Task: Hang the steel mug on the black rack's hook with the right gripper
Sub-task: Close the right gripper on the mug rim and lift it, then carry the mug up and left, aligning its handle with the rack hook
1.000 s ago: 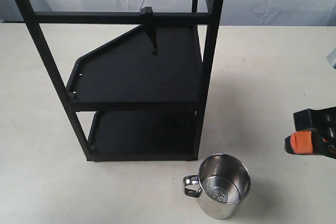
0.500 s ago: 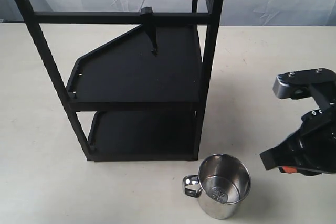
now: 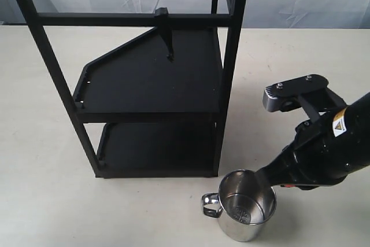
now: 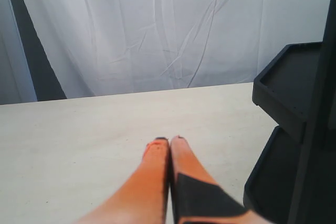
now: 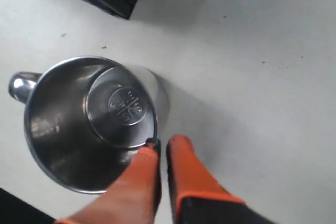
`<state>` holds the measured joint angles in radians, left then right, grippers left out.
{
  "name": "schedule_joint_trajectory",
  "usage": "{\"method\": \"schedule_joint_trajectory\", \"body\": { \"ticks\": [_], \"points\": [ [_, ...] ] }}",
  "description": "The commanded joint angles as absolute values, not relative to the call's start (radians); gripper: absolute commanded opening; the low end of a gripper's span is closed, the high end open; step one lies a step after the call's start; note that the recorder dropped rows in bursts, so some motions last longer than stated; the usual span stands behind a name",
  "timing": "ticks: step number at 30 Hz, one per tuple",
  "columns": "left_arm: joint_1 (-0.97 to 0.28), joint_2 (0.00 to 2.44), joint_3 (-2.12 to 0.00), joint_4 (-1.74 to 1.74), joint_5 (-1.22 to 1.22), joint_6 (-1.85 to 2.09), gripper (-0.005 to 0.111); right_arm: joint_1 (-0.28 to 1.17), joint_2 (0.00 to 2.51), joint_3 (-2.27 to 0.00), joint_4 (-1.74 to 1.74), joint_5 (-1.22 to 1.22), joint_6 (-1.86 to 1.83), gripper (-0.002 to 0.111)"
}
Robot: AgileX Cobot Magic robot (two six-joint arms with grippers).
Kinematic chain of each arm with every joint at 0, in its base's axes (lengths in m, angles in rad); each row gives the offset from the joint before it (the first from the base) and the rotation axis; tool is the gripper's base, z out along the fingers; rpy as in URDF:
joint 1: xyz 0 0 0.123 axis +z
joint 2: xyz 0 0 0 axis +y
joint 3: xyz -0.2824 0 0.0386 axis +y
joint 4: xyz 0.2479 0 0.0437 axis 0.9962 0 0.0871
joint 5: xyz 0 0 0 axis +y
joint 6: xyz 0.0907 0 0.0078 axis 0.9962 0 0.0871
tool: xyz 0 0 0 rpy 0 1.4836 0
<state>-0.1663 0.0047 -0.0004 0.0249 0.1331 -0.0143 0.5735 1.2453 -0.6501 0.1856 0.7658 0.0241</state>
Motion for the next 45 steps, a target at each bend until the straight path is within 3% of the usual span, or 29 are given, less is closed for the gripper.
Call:
{"method": "schedule_joint_trajectory", "body": {
  "ticks": [1,4,6,17,22,29,38,45],
  "points": [
    [-0.171,0.000,0.000,0.029,0.128,-0.017,0.002,0.578,1.269,-0.656,0.193,0.758,0.019,0.038],
    [-0.171,0.000,0.000,0.029,0.128,-0.017,0.002,0.578,1.282,-0.656,0.210,0.745,0.023,0.053],
    [-0.171,0.000,0.000,0.029,0.128,-0.017,0.002,0.578,1.299,-0.656,0.217,0.734,0.025,0.052],
    [-0.171,0.000,0.000,0.029,0.128,-0.017,0.002,0.578,1.445,-0.654,0.252,0.637,0.025,0.021],
    [-0.171,0.000,0.000,0.029,0.128,-0.017,0.002,0.578,1.482,-0.654,0.272,0.677,0.025,-0.001],
    [-0.171,0.000,0.000,0.029,0.128,-0.017,0.002,0.578,1.473,-0.654,0.348,0.766,-0.026,-0.001],
    [-0.171,0.000,0.000,0.029,0.128,-0.017,0.002,0.578,1.338,-0.651,0.867,0.841,-0.428,-0.001],
    [-0.171,0.000,0.000,0.029,0.128,-0.017,0.002,0.578,1.182,-0.614,1.015,0.720,-0.439,-0.001]
  ]
}}
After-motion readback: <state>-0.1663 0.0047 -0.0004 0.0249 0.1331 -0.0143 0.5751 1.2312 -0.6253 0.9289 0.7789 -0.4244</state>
